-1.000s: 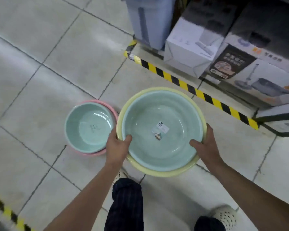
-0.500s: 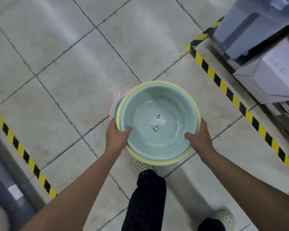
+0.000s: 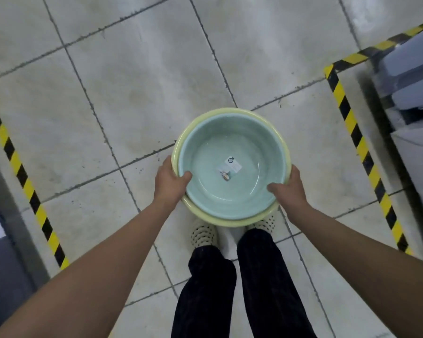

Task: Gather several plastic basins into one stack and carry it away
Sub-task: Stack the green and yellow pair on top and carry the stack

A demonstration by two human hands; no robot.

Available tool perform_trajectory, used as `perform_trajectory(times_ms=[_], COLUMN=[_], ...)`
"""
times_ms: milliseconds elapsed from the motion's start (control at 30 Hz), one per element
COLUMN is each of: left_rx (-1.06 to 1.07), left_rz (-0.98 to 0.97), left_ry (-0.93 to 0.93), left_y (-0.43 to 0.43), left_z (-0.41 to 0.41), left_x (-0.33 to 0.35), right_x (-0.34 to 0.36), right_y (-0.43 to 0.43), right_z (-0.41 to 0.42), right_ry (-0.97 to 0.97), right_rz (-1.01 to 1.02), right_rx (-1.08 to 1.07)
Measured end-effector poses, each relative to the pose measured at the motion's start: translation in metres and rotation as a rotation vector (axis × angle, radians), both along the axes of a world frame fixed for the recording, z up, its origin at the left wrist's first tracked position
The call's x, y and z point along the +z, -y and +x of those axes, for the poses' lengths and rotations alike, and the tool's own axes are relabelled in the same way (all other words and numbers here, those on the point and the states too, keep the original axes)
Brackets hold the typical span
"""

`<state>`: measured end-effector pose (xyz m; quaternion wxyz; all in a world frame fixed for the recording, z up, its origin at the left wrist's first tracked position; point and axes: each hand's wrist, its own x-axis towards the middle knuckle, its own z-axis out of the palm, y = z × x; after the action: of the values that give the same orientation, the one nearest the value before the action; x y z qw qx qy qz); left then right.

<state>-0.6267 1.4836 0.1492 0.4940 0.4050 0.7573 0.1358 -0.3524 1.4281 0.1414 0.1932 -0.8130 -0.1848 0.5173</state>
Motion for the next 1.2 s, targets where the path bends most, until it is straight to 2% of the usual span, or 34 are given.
perform_trajectory(times_ms=[267,500,867,1000,1100,1200], left_rx=[0.116,0.267,0.254,0.237,0.27,0.28], left_rz=[0.011,0.024,0.03,0.033,-0.058,-0.139], left_ry=[-0.002,-0.056,-0.054,-0.002,0.1,0.225], left_y=[0.006,0.004,0.008,0.004,-0.002,-0.007], left_z=[0.009,0.007,0.003,-0.001,-0.011,-0.019], left_x=[-0.074,-0.111,-0.142,-0.148,-0.16,-0.176], right_x=[-0.068,-0.11,-0.143,-0.146,-0.155,-0.167], right_y=[-0.012,-0.018,-0.013,-0.012,-0.02,-0.033], right_z=[0.0,-0.007,-0.019,-0.01,0.007,0.019], right_ry=[-0.043,0.012,0.121,0.051,-0.065,-0.175], right_rz=[-0.002,0.014,0.088,0.114,0.069,0.096], right_rx=[-0.017,0.014,0.028,0.024,-0.001,0.07])
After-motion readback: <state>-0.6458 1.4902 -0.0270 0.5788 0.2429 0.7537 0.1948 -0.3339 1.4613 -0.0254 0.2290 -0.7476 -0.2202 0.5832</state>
